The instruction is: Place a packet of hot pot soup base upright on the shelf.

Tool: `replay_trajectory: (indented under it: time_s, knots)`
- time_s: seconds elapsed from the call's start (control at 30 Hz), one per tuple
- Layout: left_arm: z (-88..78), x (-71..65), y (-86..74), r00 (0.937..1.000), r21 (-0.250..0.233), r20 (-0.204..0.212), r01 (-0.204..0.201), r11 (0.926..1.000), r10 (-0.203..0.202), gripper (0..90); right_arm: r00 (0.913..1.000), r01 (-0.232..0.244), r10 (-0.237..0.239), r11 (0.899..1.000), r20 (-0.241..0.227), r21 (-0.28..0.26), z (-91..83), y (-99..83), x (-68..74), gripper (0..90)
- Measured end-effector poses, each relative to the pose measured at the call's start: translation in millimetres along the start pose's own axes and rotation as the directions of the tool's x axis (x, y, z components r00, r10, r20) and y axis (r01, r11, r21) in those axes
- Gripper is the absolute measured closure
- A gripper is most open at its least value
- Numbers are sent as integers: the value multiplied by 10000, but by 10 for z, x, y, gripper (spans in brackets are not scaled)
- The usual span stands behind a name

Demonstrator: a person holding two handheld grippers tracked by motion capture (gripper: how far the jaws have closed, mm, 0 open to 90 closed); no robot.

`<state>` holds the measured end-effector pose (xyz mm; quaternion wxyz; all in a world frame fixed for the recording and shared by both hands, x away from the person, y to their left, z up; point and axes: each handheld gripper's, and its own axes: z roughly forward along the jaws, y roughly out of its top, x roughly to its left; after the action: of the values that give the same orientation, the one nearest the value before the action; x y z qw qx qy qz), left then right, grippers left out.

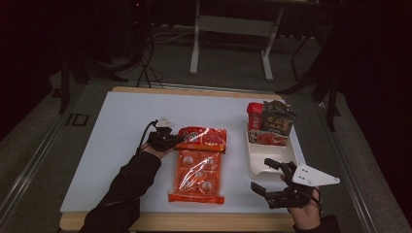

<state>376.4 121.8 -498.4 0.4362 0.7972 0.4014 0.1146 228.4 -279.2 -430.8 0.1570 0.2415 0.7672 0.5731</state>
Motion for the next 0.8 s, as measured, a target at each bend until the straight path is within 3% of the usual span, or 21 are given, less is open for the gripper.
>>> replay_trajectory:
  time_s: [0.27,0.57,0.8]
  knots:
    - [-237,-90,47,9997,-503,151,-164,9986,172,896,9990,-426,424,9990,109,159,25,-24,-77,133]
    - [-356,-158,83,9993,-718,240,-282,9970,300,897,9982,-182,167,9995,581,264,36,71,-58,132]
    - [-484,-261,155,9973,-1119,506,-480,9926,539,897,9979,-173,182,9997,616,-152,57,159,-67,132]
